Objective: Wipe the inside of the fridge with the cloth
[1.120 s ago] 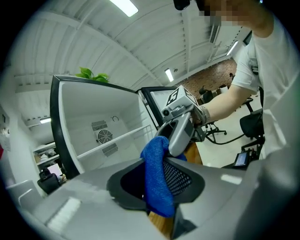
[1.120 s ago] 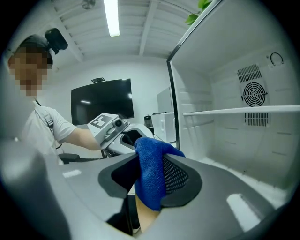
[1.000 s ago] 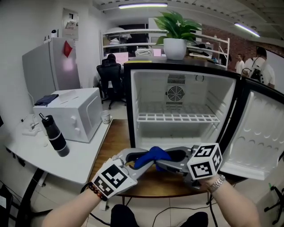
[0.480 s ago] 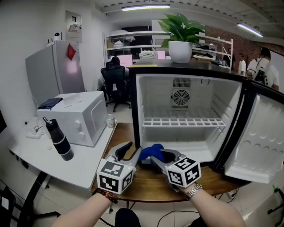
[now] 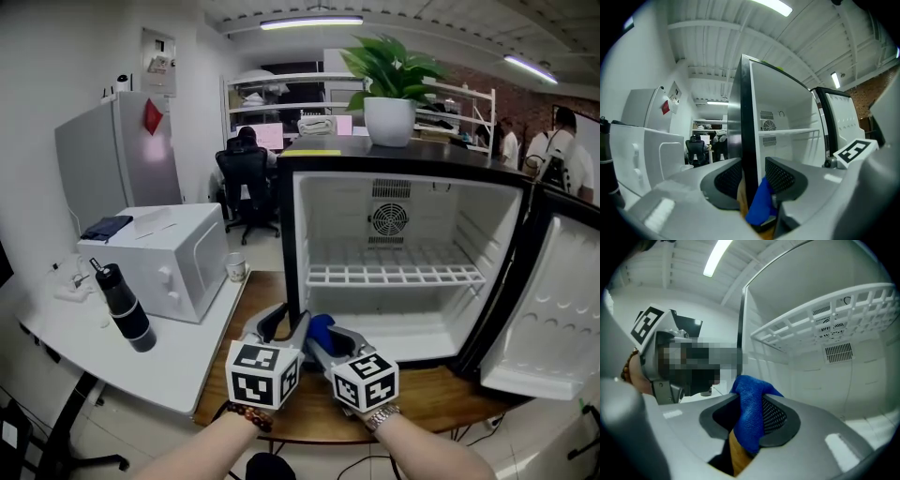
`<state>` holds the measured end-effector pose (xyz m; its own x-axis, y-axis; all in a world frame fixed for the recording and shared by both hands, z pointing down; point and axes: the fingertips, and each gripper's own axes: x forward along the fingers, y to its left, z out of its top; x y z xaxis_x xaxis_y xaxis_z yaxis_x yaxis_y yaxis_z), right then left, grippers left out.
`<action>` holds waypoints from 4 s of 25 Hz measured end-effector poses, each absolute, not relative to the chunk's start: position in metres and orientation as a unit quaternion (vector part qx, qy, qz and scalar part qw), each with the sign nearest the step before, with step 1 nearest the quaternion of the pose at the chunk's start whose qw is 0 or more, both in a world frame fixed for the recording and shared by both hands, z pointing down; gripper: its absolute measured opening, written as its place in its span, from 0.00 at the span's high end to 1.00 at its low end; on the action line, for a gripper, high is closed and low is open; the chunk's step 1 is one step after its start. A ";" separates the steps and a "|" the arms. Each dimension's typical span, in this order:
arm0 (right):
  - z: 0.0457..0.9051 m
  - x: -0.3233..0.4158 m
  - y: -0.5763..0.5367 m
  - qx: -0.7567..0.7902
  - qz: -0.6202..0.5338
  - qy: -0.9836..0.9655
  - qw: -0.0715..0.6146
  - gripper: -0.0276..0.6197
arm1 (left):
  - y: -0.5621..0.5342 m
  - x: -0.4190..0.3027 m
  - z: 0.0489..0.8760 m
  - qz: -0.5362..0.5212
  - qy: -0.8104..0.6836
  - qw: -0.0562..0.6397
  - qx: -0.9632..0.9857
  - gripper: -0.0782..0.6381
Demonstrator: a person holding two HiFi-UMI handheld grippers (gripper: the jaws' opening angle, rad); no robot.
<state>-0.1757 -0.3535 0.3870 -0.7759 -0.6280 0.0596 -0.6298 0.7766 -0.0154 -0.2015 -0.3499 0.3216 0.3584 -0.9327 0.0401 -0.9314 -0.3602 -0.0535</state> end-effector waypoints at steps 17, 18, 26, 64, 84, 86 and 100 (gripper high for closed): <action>0.383 -0.173 -0.357 0.293 0.035 -0.956 -0.014 0.78 | -0.357 -0.203 0.327 -0.038 0.586 0.008 -0.809 0.70; 0.383 -0.172 -0.358 0.293 0.037 -0.955 -0.016 0.79 | -0.357 -0.203 0.327 -0.038 0.586 0.007 -0.810 0.70; 0.377 -0.167 -0.375 0.311 0.054 -0.948 -0.028 0.79 | -0.357 -0.203 0.326 -0.037 0.587 0.004 -0.808 0.70; 0.383 -0.160 -0.531 0.538 0.019 -0.841 0.058 0.81 | -0.361 -0.204 0.328 -0.018 0.611 0.010 -0.791 0.70; 0.390 -0.130 -0.548 0.569 0.017 -0.820 0.060 0.81 | -0.363 -0.206 0.331 -0.029 0.615 0.015 -0.788 0.70; 0.389 -0.122 -0.549 0.574 0.017 -0.816 0.060 0.81 | -0.363 -0.205 0.331 -0.027 0.616 0.014 -0.787 0.70; 0.391 -0.047 -0.553 0.617 0.033 -0.784 0.063 0.81 | -0.364 -0.206 0.330 -0.030 0.626 0.009 -0.779 0.70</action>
